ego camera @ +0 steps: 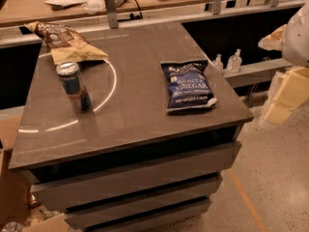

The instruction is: Move redbull can near brown chip bag

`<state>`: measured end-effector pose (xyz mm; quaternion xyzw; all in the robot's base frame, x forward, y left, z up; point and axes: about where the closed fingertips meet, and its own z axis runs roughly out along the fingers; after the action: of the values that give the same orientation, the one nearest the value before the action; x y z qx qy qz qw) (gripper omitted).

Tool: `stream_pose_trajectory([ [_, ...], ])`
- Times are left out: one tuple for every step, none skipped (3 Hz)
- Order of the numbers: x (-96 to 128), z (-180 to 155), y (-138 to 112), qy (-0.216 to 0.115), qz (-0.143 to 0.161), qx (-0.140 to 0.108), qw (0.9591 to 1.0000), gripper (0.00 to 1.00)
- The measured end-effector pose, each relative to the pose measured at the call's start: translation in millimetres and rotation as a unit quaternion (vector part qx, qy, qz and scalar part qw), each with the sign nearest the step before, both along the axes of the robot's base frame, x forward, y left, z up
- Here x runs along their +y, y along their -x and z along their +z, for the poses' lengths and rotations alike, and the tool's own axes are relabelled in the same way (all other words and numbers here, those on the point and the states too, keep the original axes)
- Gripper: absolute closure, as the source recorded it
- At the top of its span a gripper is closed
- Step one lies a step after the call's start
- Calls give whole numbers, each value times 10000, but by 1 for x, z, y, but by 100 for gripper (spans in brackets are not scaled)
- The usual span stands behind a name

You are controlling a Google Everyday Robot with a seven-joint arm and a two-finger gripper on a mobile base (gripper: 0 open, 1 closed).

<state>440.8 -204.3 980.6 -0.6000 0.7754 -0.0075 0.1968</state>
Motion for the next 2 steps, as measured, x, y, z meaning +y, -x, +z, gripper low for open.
stream_pose_trajectory([
  [31, -4, -8, -929, 242, -128, 9953, 0],
  [65, -9, -12, -1629, 640, -144, 9845, 0],
])
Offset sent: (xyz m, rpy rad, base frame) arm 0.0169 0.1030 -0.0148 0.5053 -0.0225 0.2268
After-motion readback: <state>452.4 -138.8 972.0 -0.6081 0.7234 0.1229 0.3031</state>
